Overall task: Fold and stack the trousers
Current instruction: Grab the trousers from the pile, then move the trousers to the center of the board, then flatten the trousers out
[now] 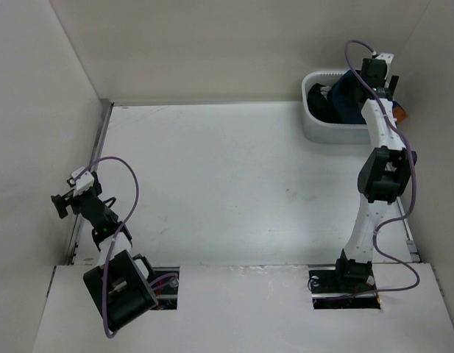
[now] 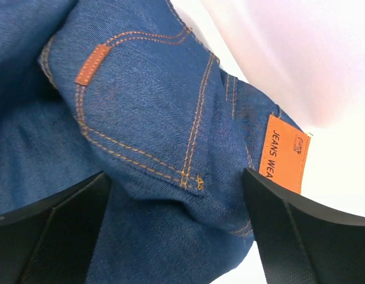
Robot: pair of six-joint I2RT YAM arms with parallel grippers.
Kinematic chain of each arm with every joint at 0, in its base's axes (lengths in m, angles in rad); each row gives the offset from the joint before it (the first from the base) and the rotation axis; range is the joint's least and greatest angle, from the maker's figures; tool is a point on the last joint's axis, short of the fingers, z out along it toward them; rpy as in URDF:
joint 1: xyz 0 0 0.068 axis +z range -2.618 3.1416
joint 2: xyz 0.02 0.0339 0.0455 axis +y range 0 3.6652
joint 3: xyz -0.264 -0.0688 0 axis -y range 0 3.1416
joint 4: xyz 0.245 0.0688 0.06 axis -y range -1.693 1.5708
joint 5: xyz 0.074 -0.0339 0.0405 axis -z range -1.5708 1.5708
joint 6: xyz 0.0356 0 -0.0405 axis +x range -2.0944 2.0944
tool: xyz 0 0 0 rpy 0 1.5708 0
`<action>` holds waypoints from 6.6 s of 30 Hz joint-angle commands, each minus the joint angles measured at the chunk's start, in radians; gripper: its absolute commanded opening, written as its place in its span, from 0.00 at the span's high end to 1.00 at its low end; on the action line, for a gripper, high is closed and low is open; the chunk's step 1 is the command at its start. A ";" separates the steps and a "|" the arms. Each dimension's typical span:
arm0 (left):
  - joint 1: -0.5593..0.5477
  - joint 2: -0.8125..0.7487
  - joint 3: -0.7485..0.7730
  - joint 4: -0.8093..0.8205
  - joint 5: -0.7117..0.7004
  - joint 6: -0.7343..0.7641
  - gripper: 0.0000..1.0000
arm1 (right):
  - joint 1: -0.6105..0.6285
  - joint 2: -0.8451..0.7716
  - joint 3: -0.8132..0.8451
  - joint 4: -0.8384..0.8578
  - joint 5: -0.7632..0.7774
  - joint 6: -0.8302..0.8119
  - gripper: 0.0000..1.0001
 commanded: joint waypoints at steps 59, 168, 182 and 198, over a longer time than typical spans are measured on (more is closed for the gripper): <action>-0.601 0.227 0.964 -1.611 0.685 0.009 0.24 | 0.914 -0.579 -0.414 0.088 -0.344 0.393 0.00; -0.770 0.382 0.544 -1.099 0.318 0.108 0.28 | 0.695 -0.163 -0.569 0.191 -0.468 0.813 0.00; -0.853 0.373 0.528 -1.122 0.355 0.073 0.28 | 0.726 -0.150 -0.679 0.205 -0.489 0.919 0.02; -0.933 0.543 0.534 -1.014 0.306 0.132 0.65 | 0.730 -0.145 -0.702 0.349 -0.635 1.008 1.00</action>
